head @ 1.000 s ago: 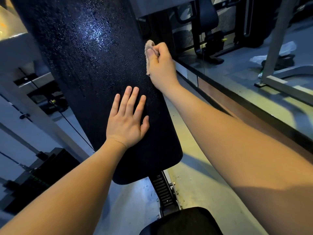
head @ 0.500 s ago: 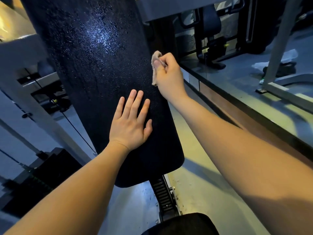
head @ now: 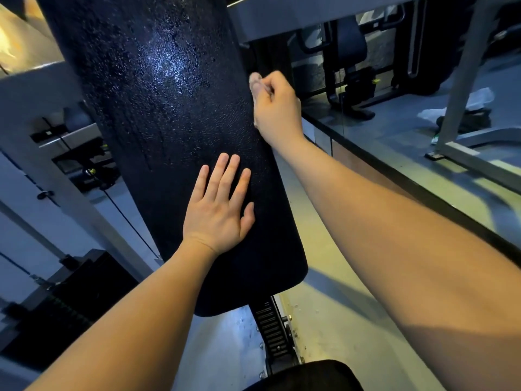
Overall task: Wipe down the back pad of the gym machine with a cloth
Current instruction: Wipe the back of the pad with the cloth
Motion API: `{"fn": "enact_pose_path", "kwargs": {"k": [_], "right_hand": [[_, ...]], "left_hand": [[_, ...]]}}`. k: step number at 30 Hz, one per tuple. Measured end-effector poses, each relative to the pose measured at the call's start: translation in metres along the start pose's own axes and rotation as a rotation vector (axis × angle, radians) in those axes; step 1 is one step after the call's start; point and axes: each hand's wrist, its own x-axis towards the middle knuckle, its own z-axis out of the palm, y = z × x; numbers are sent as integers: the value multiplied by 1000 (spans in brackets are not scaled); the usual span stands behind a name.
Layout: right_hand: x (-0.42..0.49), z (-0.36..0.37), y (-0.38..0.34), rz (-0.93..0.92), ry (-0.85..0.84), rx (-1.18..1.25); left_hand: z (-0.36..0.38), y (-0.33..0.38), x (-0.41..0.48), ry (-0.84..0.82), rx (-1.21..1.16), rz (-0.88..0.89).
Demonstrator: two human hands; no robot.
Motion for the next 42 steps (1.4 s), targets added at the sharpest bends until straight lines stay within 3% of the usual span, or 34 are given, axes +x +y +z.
{"fn": "enact_pose_path", "kwargs": {"k": [4,12,18,21,27,34,42], "right_hand": [[-8,-5,-10,-24,-24,24],[-126,-49,63,130,-154,-143],[-83,-37,34,118,-143,-54],[-105,-42,44,121,-157,-113],[-217,-80,103,398,-284,-196],[-163,-59,65,312,-169,-159],[-285,-84,114,568,-254,-199]], "left_hand": [[-1,-1,0,-15,5,2],[-1,-1,-1,-8,9,-3],[-4,1,0,-34,22,-2],[-5,0,0,-47,16,-5],[-6,1,-1,-77,16,-17],[-7,1,-1,-66,8,-16],[-8,1,-2,-73,4,-13]]}}
